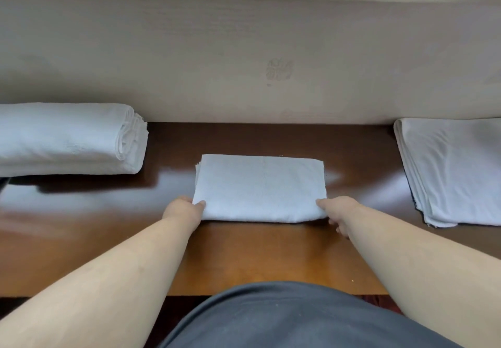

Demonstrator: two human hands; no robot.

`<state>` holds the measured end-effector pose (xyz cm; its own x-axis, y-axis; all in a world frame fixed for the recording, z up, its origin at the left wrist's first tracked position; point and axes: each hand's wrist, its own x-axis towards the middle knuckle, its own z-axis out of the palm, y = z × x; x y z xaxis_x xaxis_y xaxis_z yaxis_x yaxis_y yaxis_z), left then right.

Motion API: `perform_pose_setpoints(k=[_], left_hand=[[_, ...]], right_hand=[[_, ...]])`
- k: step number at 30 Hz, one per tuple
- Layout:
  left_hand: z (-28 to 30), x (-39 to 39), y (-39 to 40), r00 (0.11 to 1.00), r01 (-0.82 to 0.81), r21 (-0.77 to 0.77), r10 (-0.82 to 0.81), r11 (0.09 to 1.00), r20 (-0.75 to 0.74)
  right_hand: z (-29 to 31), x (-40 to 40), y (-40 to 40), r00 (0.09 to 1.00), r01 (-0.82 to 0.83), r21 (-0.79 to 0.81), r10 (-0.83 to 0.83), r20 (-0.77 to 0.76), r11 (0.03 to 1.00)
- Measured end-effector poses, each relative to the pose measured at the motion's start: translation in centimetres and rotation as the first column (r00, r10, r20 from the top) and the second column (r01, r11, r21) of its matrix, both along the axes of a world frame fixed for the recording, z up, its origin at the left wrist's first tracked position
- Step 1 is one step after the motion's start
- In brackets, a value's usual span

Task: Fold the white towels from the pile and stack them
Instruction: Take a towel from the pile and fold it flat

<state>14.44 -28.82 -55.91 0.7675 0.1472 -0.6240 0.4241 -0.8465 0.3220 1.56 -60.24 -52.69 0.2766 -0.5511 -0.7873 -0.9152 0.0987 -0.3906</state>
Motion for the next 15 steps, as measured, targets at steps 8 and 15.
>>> perform_pose_setpoints(k=[8, 15], left_hand=[[0.1, 0.0, 0.9, 0.924, -0.382, -0.391, 0.352, 0.837, -0.149], [0.7, 2.8, -0.2, 0.831, -0.541, -0.396, 0.396, 0.742, -0.391]], right_hand=[[-1.1, -0.7, 1.4, 0.994, 0.107, 0.039, -0.107, 0.003, 0.994], [0.2, 0.6, 2.1, 0.975, 0.220, 0.136, -0.221, -0.012, 0.966]])
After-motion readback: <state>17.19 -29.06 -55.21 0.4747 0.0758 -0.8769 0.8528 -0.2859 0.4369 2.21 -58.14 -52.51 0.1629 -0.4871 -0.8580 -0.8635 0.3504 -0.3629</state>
